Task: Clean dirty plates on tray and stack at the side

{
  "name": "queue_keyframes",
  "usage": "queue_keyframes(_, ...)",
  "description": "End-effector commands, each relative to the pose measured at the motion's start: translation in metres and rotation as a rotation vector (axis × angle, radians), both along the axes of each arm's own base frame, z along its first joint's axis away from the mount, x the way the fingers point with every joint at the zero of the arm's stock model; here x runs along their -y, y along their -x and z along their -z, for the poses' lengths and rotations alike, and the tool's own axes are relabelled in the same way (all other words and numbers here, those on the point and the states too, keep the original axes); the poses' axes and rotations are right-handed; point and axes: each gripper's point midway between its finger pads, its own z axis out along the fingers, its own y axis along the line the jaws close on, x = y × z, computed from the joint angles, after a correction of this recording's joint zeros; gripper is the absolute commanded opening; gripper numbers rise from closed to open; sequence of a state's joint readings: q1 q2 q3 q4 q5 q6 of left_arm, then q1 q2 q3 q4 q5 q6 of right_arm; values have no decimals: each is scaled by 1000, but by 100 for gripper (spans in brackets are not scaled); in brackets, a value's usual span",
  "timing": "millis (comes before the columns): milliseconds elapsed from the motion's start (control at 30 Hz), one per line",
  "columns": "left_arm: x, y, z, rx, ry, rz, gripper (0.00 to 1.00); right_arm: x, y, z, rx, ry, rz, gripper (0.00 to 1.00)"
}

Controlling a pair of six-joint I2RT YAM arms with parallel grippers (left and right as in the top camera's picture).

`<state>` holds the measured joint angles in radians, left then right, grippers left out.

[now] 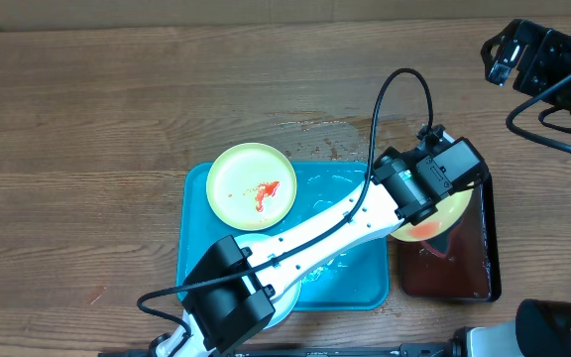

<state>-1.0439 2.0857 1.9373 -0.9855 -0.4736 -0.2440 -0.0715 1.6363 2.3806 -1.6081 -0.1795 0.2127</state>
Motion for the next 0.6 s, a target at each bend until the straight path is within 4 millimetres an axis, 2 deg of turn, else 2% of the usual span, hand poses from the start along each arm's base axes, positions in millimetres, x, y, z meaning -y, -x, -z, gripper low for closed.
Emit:
queue_keyframes(0, 3, -9, -12, 90, -52, 26, 4, -1, 5, -15, 54, 2, -6, 100)
queue_keyframes(367, 31, 12, -49, 370, -208, 135, 4, -1, 5, -15, 54, 3, -5, 100)
queue_keyframes(567, 31, 14, -63, 454, -265, 131, 4, 0, 5, -15, 54, 3, -4, 100)
